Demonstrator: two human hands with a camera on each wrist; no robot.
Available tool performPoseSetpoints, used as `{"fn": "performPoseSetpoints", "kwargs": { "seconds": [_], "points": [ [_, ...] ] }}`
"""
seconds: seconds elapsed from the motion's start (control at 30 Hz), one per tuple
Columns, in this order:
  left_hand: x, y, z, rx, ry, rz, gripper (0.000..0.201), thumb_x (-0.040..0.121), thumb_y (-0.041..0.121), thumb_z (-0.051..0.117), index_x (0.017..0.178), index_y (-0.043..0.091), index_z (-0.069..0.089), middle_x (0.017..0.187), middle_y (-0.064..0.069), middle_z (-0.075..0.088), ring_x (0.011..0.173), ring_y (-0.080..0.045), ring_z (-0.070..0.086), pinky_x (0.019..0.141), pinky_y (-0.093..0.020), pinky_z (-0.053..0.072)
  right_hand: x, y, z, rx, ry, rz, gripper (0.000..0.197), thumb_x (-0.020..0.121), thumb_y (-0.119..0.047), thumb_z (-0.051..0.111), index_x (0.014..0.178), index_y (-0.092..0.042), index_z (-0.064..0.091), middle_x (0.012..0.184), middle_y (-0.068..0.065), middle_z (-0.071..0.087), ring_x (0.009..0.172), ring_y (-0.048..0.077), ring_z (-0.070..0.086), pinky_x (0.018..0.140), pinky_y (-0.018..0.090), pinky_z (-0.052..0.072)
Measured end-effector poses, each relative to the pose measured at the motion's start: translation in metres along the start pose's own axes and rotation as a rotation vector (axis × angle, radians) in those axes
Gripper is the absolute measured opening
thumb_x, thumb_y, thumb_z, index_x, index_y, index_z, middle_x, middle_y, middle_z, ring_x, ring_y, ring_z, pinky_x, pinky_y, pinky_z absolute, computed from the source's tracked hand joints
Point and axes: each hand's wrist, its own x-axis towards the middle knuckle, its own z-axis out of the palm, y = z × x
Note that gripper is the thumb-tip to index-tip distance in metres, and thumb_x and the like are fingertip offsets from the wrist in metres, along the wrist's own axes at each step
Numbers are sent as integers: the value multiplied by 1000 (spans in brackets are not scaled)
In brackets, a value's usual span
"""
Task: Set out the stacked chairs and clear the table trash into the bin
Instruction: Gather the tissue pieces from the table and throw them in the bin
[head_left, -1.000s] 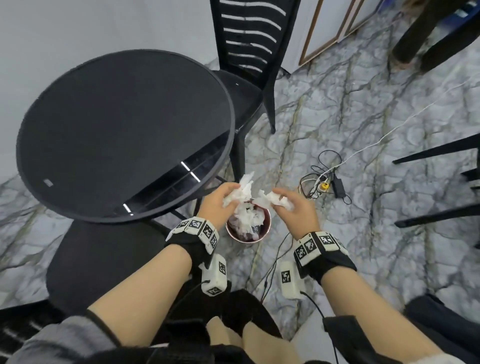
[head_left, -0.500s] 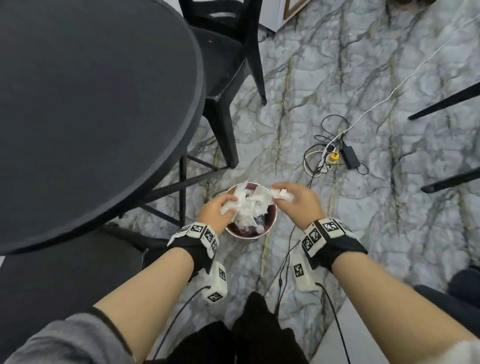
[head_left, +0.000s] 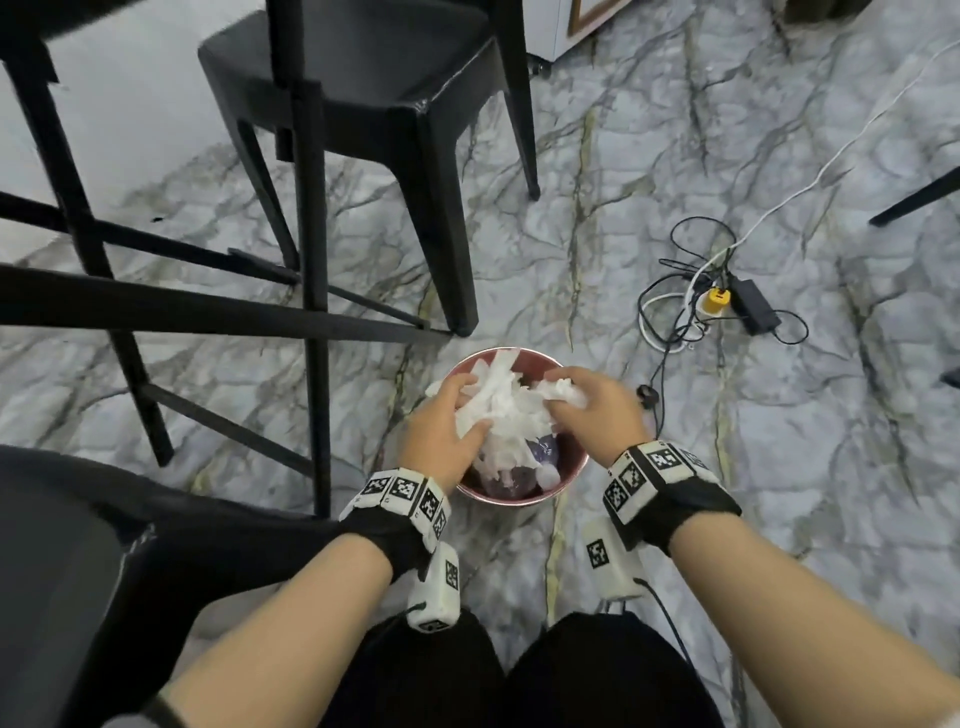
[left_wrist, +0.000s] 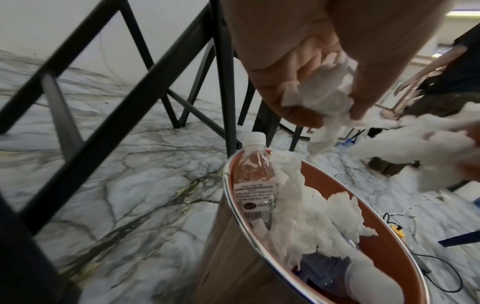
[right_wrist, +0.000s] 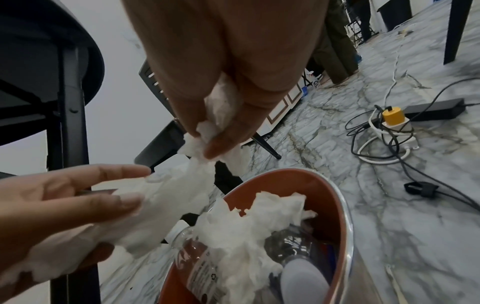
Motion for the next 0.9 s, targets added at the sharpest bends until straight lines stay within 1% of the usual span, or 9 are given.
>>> {"fn": "performPoseSetpoints", "kwargs": {
  "seconds": [0.07, 0.13, 0.23, 0.3, 0.4, 0.47, 0.6, 0.77, 0.9],
  "points": [
    [3, -8, 12, -7, 15, 50, 47, 83, 24, 67, 125, 29, 48, 110, 1, 62, 101, -17, 57, 93, -32, 46, 7, 11, 10, 53, -7, -13, 30, 84, -7, 63, 113, -14, 66, 107, 7, 62, 55, -2, 59, 47, 0, 37],
    [7, -17, 22, -22, 43, 64, 46, 84, 26, 66, 126, 32, 47, 112, 2, 61, 104, -16, 56, 96, -33, 45, 14, 21, 18, 34, -30, -37, 32, 84, -10, 64, 116, -16, 64, 109, 8, 64, 61, 11, 66, 51, 4, 44],
    [16, -29, 32, -4, 104, 58, 46, 82, 30, 67, 123, 35, 48, 112, 2, 60, 107, -17, 54, 98, -37, 43, 18, 30, 23, -21, -86, -73, 41, 84, -21, 66, 124, -24, 58, 117, 2, 64, 87, 18, 70, 81, 22, 53],
    [19, -32, 35, 13, 93, 53, 46, 80, 32, 69, 122, 34, 50, 114, 2, 60, 108, -16, 54, 99, -32, 42, 17, 30, 21, -182, -168, -153, 58, 83, -29, 67, 137, -32, 44, 123, -10, 55, 107, 8, 56, 96, 21, 39],
    [18, -36, 34, -49, 62, 65, 50, 79, 26, 72, 124, 27, 52, 120, 4, 60, 107, -13, 54, 91, -20, 37, 15, 25, 17, -259, -224, -260, 70, 84, -30, 68, 144, -32, 33, 129, -12, 47, 112, 3, 45, 94, 17, 32],
    [17, -38, 32, -75, 50, 75, 53, 78, 25, 74, 126, 24, 52, 120, 3, 59, 98, -13, 55, 87, -23, 42, 17, 25, 15, -241, -201, -292, 71, 83, -27, 68, 145, -29, 33, 137, -4, 47, 115, 10, 51, 93, 16, 39],
    [15, -43, 32, -103, 60, 85, 54, 76, 23, 75, 125, 24, 52, 115, 2, 57, 89, -14, 56, 83, -30, 50, 17, 26, 11, -232, -171, -301, 66, 84, -21, 68, 143, -26, 37, 140, -2, 46, 105, 9, 55, 76, -3, 37],
    [14, -46, 32, -128, 43, 134, 53, 76, 23, 75, 124, 26, 53, 116, 6, 52, 93, -10, 54, 82, -30, 51, 17, 32, 7, -236, -114, -307, 52, 84, -24, 67, 134, -27, 51, 113, -16, 57, 97, 0, 50, 77, -4, 30],
    [4, -32, 18, -156, 16, 85, 50, 77, 20, 74, 122, 25, 54, 120, 4, 51, 97, -10, 56, 83, -29, 52, 10, 14, -1, -145, -119, -269, 47, 85, -23, 67, 130, -28, 54, 110, -16, 56, 94, 3, 51, 76, 1, 33]
  ]
}}
